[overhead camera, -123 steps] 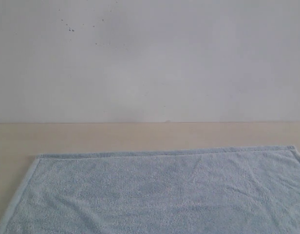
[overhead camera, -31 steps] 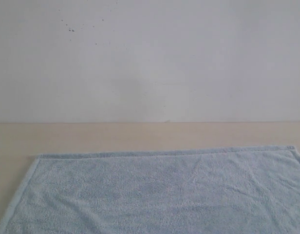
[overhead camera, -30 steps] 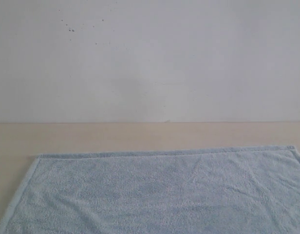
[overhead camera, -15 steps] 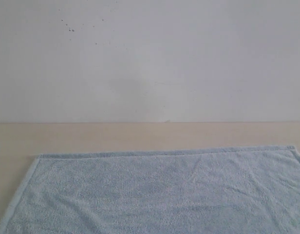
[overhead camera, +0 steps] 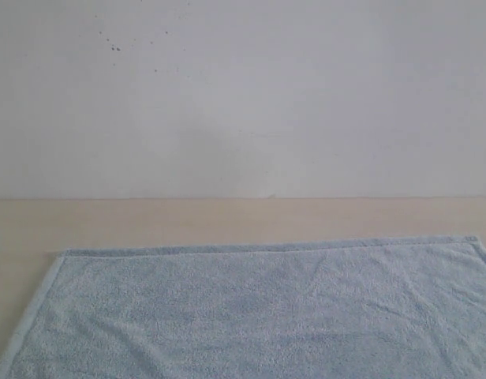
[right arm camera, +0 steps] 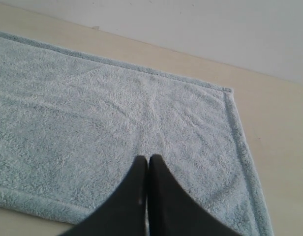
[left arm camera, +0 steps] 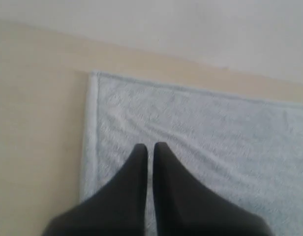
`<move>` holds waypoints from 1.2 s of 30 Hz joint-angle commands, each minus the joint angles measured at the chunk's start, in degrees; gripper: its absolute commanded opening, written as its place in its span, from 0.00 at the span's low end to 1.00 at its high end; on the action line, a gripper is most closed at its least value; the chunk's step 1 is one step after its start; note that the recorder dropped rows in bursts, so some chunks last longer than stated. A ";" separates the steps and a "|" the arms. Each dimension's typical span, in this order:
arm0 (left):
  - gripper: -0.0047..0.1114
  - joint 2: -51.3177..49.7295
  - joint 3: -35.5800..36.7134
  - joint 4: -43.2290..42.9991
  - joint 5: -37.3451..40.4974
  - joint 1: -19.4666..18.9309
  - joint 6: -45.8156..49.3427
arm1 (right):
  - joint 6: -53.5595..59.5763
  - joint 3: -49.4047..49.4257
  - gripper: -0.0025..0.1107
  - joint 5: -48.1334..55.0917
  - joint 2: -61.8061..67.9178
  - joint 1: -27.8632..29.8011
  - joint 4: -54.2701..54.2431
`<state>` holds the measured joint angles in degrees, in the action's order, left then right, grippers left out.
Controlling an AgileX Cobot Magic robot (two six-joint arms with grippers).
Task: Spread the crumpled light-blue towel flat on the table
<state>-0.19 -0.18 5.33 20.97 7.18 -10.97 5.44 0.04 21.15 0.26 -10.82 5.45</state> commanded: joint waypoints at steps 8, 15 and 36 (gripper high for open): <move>0.08 0.19 0.18 -2.40 2.78 -5.94 2.09 | 0.46 -0.04 0.02 -0.07 -0.26 0.33 0.18; 0.08 0.19 0.18 -2.40 2.56 -5.98 2.09 | 0.46 -0.04 0.02 -0.07 -0.26 0.33 0.18; 0.08 0.19 0.18 -2.40 2.56 -5.98 2.09 | 0.02 -0.04 0.02 -0.07 -0.26 0.33 0.18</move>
<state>-0.19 0.04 3.03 23.52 1.35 -9.34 5.44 0.04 21.25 0.26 -10.82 5.55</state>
